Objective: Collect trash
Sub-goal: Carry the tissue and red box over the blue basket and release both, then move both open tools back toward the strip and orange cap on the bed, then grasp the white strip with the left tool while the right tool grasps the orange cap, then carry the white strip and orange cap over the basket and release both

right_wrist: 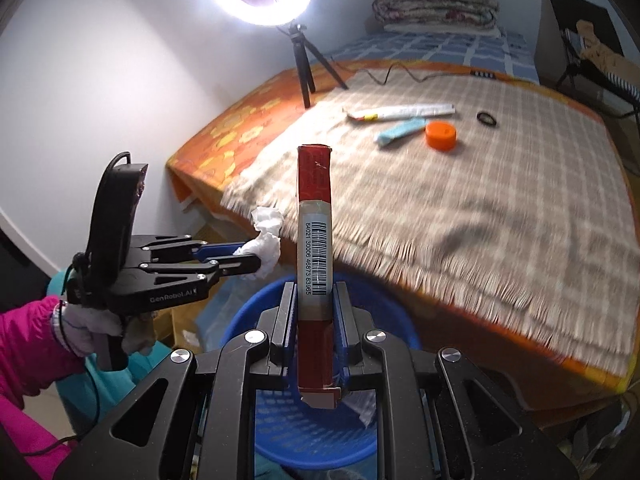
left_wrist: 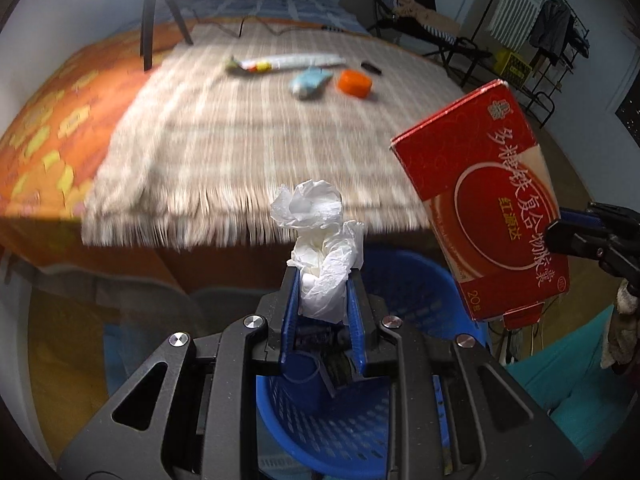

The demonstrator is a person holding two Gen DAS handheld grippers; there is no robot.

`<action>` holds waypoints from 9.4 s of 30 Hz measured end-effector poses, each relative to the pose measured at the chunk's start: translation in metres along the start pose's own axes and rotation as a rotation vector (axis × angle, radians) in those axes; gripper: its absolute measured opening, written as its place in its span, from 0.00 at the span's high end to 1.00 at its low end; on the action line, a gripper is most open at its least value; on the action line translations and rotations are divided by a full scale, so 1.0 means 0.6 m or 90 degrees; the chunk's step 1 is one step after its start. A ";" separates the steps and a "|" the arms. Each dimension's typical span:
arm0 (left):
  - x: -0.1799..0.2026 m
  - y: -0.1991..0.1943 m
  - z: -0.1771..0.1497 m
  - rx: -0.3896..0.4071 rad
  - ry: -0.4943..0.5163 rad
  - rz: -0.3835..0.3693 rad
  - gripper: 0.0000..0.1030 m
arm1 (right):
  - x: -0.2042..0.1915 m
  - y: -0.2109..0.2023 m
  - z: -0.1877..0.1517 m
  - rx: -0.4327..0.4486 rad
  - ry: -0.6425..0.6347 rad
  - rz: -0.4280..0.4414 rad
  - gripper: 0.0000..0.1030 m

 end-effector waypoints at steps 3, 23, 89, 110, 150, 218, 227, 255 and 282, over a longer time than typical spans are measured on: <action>-0.001 0.010 -0.021 -0.017 0.004 0.003 0.79 | -0.003 0.011 -0.019 -0.018 0.002 0.003 0.85; 0.010 0.070 -0.113 -0.119 0.023 0.006 0.79 | -0.002 0.098 -0.111 -0.142 0.014 -0.003 0.85; 0.000 0.061 0.122 -0.034 0.068 0.032 0.32 | 0.085 0.071 0.048 -0.065 0.027 -0.211 0.35; -0.010 0.158 0.366 -0.012 0.103 0.024 0.33 | 0.187 0.141 0.206 -0.025 0.057 -0.186 0.35; -0.066 0.344 0.486 -0.088 0.156 0.069 0.78 | 0.267 0.280 0.274 -0.041 0.092 -0.127 0.48; 0.048 -0.001 0.001 -0.067 0.099 0.006 0.82 | 0.009 0.007 0.001 0.004 -0.040 -0.089 0.56; 0.050 0.023 -0.071 -0.120 0.088 -0.003 0.82 | -0.010 0.031 -0.046 -0.038 -0.046 -0.080 0.56; 0.031 0.088 -0.122 -0.196 0.077 0.010 0.82 | -0.006 0.109 -0.115 -0.135 -0.024 -0.072 0.55; 0.037 0.092 -0.118 -0.185 0.082 0.031 0.46 | 0.001 0.122 -0.121 -0.159 -0.012 -0.100 0.37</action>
Point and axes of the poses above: each gripper's, at about its wrist camera, not at the fingertips, and y roughly the way its jaws point, x to its right, z to its top, the point moved 1 cm from there along y, roughly the way its jaws point, and after that the axes turned 3 degrees about -y, right-handed, at the moved point
